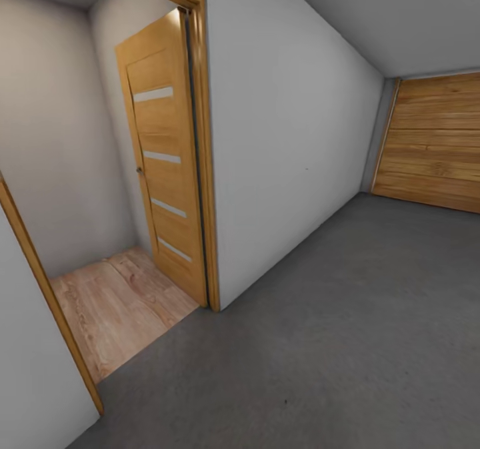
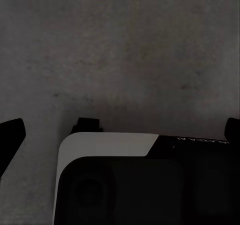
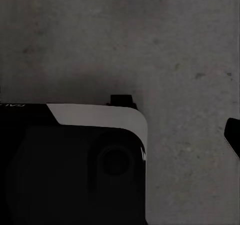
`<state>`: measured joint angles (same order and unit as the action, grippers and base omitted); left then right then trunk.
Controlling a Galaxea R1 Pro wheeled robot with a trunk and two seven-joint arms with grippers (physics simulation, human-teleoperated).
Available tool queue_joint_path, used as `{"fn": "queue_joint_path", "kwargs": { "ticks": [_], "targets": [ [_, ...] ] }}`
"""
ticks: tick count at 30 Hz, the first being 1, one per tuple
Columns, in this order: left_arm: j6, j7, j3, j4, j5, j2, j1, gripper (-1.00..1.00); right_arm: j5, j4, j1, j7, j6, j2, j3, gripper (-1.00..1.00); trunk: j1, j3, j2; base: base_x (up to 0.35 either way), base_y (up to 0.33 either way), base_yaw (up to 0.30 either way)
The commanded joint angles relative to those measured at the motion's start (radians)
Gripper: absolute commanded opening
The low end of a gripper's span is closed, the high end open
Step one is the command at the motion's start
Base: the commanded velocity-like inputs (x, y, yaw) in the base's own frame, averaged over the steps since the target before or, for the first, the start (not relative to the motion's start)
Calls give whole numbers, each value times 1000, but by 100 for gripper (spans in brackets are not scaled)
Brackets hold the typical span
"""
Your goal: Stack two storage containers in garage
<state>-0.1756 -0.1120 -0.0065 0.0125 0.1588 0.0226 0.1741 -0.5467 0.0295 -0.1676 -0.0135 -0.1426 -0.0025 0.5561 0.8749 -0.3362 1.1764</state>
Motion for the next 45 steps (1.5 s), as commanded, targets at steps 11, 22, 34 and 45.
{"fn": "queue_joint_path", "kwargs": {
  "ticks": [11,22,34,45],
  "targets": [
    [-2,-6,-1,-1,10,0,1,100,0,3,-1,0,-6,0,9,100,1,-1,1,321,0,0],
    [-2,-6,-1,-1,10,0,1,100,4,3,-1,0,-11,-1,10,100,1,-1,1,321,0,0],
    [-2,-6,-1,-1,10,0,1,100,-2,3,-1,0,-11,1,10,100,1,-1,1,321,0,0],
    [-2,-6,-1,0,10,-1,1,100,-2,3,-1,0,-12,1,10,100,1,-1,1,321,0,72]
  ]
}}
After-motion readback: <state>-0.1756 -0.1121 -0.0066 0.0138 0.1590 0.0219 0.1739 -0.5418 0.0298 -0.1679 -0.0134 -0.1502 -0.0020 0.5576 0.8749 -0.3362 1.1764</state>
